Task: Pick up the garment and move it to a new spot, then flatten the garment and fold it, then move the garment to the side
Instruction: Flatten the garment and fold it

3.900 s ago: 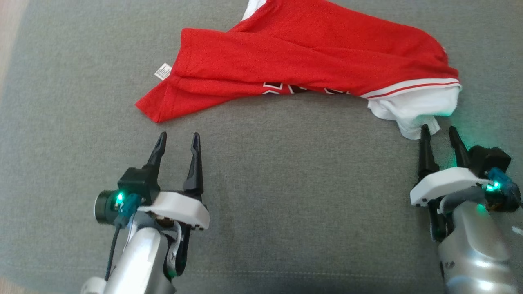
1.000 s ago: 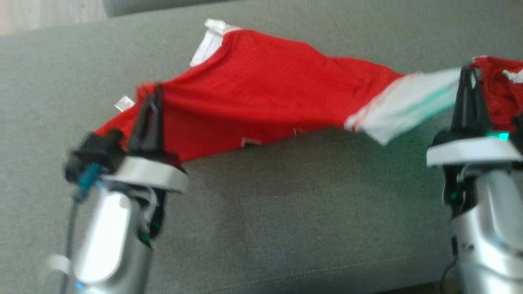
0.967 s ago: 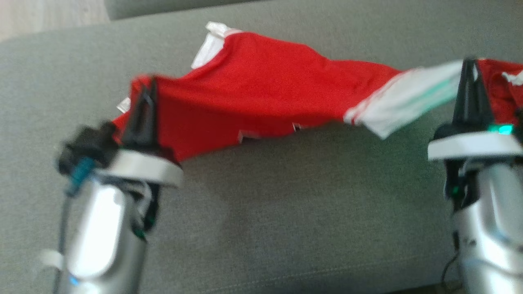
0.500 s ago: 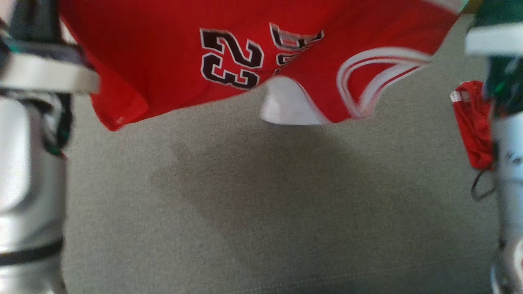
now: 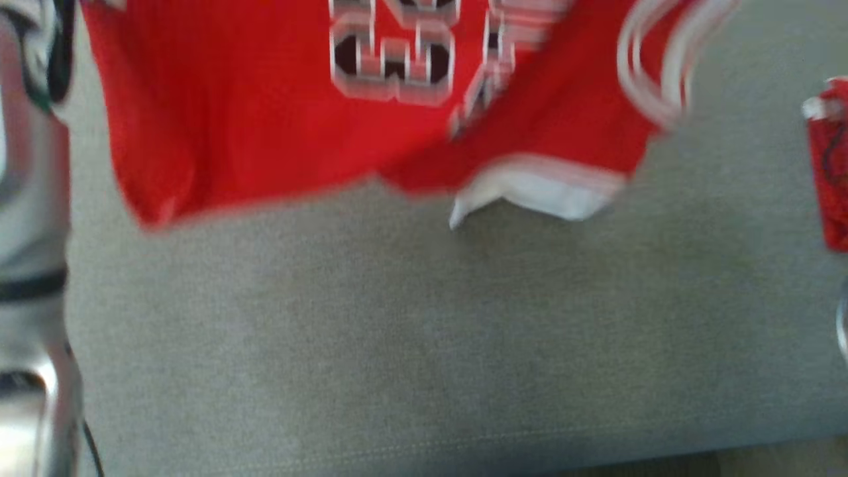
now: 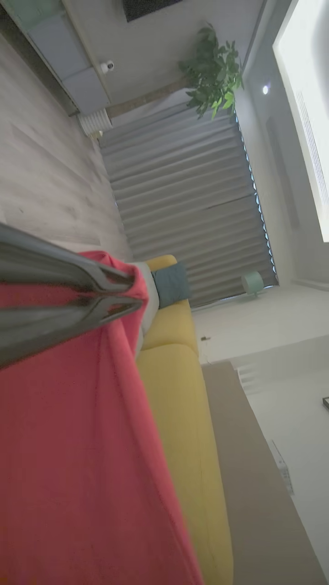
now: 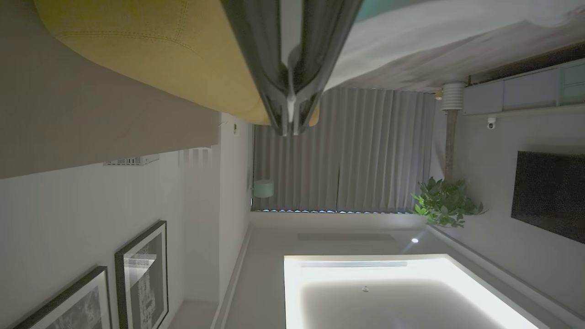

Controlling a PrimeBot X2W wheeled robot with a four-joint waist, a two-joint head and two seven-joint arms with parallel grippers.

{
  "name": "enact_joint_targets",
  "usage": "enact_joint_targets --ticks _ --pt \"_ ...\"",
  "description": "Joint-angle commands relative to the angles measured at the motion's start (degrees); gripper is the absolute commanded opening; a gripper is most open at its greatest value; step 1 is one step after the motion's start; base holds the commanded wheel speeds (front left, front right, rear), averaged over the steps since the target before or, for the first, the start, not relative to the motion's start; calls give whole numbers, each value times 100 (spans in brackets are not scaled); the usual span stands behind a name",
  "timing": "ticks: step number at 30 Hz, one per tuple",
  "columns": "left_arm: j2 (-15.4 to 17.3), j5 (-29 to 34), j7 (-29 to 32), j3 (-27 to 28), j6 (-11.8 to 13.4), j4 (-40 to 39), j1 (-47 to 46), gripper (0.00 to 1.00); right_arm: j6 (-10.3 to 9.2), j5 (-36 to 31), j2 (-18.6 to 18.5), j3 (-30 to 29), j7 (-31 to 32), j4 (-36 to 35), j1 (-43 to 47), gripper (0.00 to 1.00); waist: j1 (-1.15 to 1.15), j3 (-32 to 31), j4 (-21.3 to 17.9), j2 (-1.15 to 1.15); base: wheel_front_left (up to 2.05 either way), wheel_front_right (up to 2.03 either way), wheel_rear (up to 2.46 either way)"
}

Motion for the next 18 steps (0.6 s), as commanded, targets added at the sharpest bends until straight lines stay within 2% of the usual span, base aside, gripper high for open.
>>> enact_joint_targets --ticks 1,5,10,14,18 --pt "295 247 -151 66 136 23 -612 0 0 -113 147 -159 -191 67 -568 0 -1 401 62 0 0 0 0" --pt "215 411 -539 32 432 601 -1219 0 0 -336 334 -748 -494 689 -1294 0 -1 528 33 0 0 0 0" --pt "54 304 -744 81 604 818 -1585 0 0 -555 295 -1056 -570 765 -1617 0 -1 595 40 0 0 0 0" --pt "-83 47 -762 190 653 680 -1018 0 0 -406 235 -970 -573 353 -986 0 -1 516 46 0 0 0 0" --pt "-462 -297 -763 274 678 439 458 0 0 -40 78 -514 -574 70 394 0 -1 262 70 0 0 0 0"
